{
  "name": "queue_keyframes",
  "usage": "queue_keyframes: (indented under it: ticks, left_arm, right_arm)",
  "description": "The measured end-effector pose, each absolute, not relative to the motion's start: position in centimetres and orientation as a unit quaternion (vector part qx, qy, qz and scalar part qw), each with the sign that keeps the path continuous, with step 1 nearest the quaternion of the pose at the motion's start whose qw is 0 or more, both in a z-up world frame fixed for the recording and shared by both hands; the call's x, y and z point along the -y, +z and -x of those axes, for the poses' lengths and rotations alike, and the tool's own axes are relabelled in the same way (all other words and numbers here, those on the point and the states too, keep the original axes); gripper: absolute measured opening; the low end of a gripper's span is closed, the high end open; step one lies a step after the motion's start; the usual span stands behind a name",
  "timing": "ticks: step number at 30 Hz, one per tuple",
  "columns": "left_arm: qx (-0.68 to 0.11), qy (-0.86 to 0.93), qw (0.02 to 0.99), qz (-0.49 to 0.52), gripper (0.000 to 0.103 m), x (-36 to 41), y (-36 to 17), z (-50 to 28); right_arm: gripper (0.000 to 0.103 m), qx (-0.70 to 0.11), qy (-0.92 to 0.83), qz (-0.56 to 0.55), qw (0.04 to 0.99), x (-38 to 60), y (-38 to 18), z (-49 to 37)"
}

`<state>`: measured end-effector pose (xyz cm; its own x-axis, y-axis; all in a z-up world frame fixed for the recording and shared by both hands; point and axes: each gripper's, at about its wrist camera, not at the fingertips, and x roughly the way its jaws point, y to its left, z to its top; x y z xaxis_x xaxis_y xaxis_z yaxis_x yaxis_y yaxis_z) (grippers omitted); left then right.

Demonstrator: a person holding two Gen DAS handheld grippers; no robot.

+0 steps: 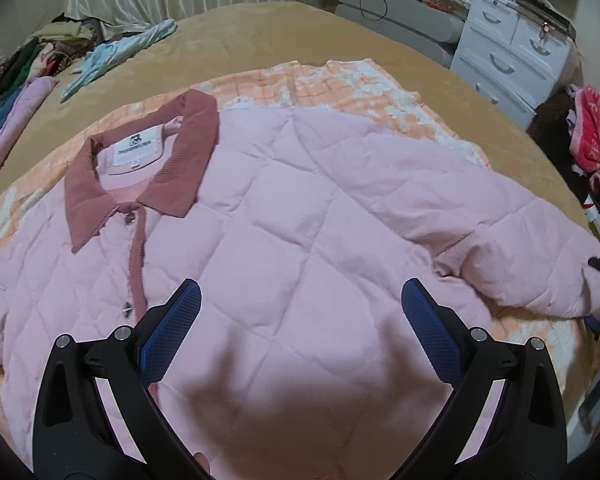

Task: Fold large clothes
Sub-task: 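Lift the sleeve with the right tool and fold it across the jacket body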

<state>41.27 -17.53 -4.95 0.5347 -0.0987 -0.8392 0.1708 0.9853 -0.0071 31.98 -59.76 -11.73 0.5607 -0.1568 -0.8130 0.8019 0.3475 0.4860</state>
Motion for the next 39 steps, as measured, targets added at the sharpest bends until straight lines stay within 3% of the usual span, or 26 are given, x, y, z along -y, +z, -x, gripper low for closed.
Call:
queue_keyframes:
  ticks: [5,7,13,15,39]
  left_arm:
    - [-0.471,-0.078,0.878,-0.022,0.094,16.4,-4.6,-41.5]
    - [-0.468,-0.083,0.88,-0.017,0.094,16.1,-4.7,-41.3]
    - [-0.47,-0.088,0.878,-0.018,0.094,16.2,-4.6,-40.8]
    - [-0.463,-0.091,0.882,-0.02,0.094,16.1,-3.7,-40.3]
    - [-0.428,-0.102,0.898,0.021,0.094,10.7,7.2,-37.1]
  right_arm:
    - [0.093,-0.325,-0.334,-0.472,0.748,60.1,-12.4,-32.1]
    - [0.062,-0.31,-0.344,-0.463,0.756,60.3,-12.2,-31.4]
    - [0.026,-0.266,-0.302,-0.453,0.795,60.4,-11.3,-30.9]
    - [0.021,-0.251,-0.287,-0.424,0.822,59.9,-9.8,-31.1]
    - [0.016,-0.165,-0.093,-0.164,0.968,46.6,12.8,-34.7]
